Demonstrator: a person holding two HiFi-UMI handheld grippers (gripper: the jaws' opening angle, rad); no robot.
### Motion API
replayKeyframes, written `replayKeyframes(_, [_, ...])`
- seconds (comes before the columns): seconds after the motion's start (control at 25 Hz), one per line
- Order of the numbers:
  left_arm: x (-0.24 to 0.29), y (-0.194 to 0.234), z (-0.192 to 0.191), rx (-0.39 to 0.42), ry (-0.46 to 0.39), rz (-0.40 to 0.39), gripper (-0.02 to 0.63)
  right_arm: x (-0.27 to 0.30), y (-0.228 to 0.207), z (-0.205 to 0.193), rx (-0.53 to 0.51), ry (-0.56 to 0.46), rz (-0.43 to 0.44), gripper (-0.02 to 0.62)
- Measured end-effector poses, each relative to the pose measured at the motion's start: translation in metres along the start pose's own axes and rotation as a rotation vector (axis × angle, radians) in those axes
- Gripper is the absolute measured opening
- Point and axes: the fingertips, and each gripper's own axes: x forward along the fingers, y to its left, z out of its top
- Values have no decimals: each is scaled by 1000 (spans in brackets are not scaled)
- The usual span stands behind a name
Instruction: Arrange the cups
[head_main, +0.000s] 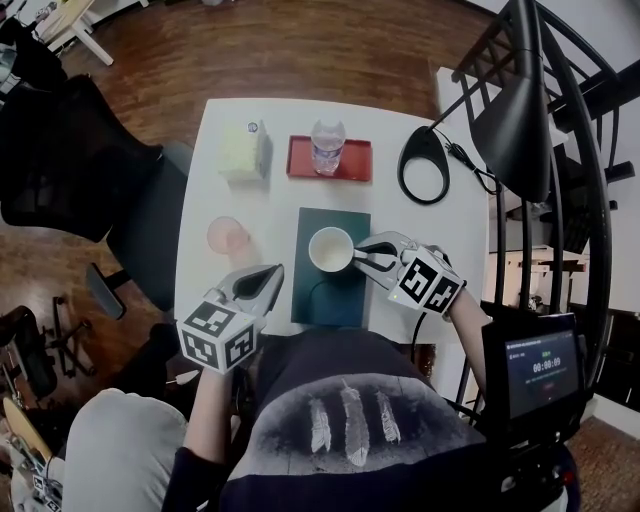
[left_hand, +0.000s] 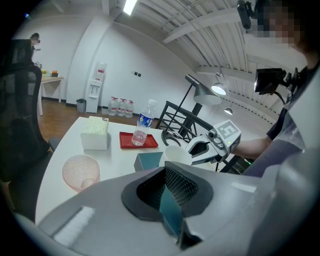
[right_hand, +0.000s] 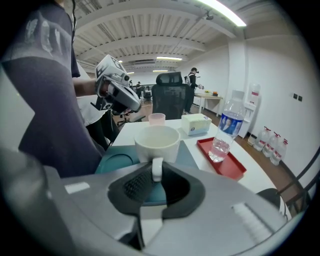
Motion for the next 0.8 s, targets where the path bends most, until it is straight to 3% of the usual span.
replayKeyframes(0.36, [3,-1,0,9,8,-8,14,5,3,-11,9,-8,34,48])
replayKeyframes(0.6, [2,-3,4,21,9,-3,14,3,0,-11,-17,5,6,52])
replayKeyframes(0.8, [-2,-5,4,28,5,3,15,-12,1,-11,18,-3,1,115])
